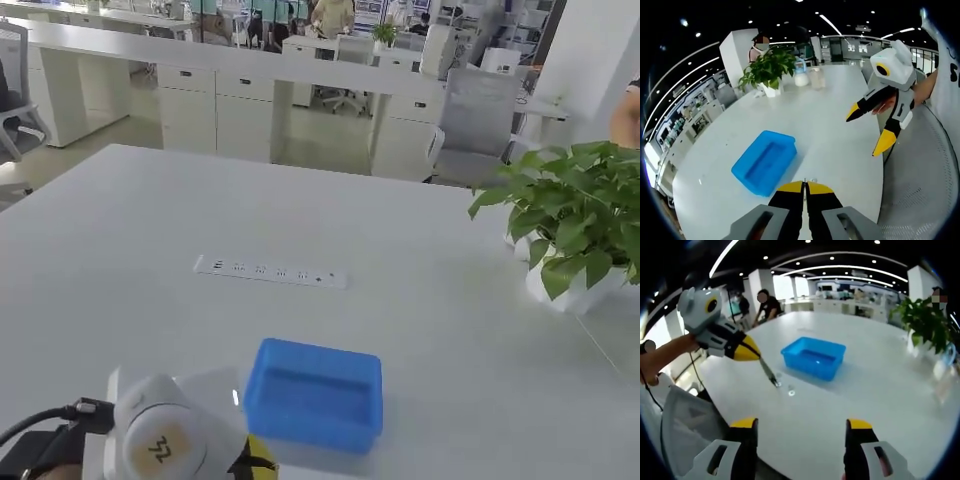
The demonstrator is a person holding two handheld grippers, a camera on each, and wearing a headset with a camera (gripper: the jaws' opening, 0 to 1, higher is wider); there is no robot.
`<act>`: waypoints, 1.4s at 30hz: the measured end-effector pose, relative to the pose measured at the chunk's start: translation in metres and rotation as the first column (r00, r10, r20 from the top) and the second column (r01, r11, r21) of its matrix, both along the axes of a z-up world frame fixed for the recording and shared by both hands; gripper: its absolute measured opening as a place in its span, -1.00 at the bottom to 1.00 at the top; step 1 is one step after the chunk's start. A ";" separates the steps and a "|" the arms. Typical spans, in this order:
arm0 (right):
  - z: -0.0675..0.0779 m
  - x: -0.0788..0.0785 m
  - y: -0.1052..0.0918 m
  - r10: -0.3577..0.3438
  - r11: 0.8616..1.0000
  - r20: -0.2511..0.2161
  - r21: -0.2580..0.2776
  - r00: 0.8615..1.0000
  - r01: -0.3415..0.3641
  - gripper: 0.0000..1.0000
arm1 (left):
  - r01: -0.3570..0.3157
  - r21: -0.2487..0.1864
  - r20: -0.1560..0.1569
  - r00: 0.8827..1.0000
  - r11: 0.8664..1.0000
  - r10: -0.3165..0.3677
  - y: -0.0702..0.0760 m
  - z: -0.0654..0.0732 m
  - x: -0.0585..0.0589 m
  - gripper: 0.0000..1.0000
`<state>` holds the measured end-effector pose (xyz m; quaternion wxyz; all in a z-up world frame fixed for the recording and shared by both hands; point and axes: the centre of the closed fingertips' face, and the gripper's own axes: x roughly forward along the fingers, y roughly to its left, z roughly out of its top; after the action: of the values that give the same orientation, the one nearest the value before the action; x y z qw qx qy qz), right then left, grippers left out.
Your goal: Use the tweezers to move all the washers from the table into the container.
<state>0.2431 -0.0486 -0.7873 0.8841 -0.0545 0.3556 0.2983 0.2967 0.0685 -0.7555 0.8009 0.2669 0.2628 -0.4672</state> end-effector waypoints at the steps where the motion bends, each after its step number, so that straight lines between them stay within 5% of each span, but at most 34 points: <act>1: 0.000 0.000 0.000 0.001 1.000 -0.001 -0.001 1.000 -0.001 0.37 | 0.003 0.001 0.000 1.000 1.000 -0.003 0.000 0.000 0.000 -1.00; 7: -0.005 -0.001 0.000 0.005 1.000 -0.016 -0.010 1.000 -0.005 0.36 | 0.018 0.002 0.013 1.000 1.000 -0.018 0.000 0.001 0.003 -1.00; 16: -0.008 -0.002 0.006 0.038 0.999 -0.028 -0.030 0.999 -0.039 0.35 | 0.008 -0.038 -0.044 0.999 0.999 -0.010 0.002 0.000 -0.002 -1.00; 23: 0.004 0.014 0.043 0.198 0.980 -0.001 -0.031 0.980 -0.198 0.19 | 0.002 -0.041 -0.061 0.998 0.999 -0.004 0.010 -0.002 -0.010 -1.00; 28: 0.013 0.030 0.078 0.337 0.941 0.025 -0.037 0.941 -0.336 0.04 | 0.004 -0.044 -0.086 0.996 0.999 -0.008 0.010 -0.003 -0.011 -1.00; 35: 0.003 0.042 0.119 0.549 0.832 0.006 -0.105 0.836 -0.545 -0.28 | 0.018 -0.053 -0.103 0.994 0.998 -0.023 0.009 -0.003 -0.009 -1.00; 42: -0.021 0.046 0.140 0.644 0.753 -0.047 -0.134 0.763 -0.644 -0.47 | 0.006 -0.062 -0.108 0.994 0.998 -0.013 0.013 -0.002 -0.005 -1.00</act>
<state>0.2891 0.0913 -0.8084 0.7217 -0.2366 0.3343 0.5580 0.2920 0.0819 -0.7579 0.7910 0.2175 0.2902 -0.4928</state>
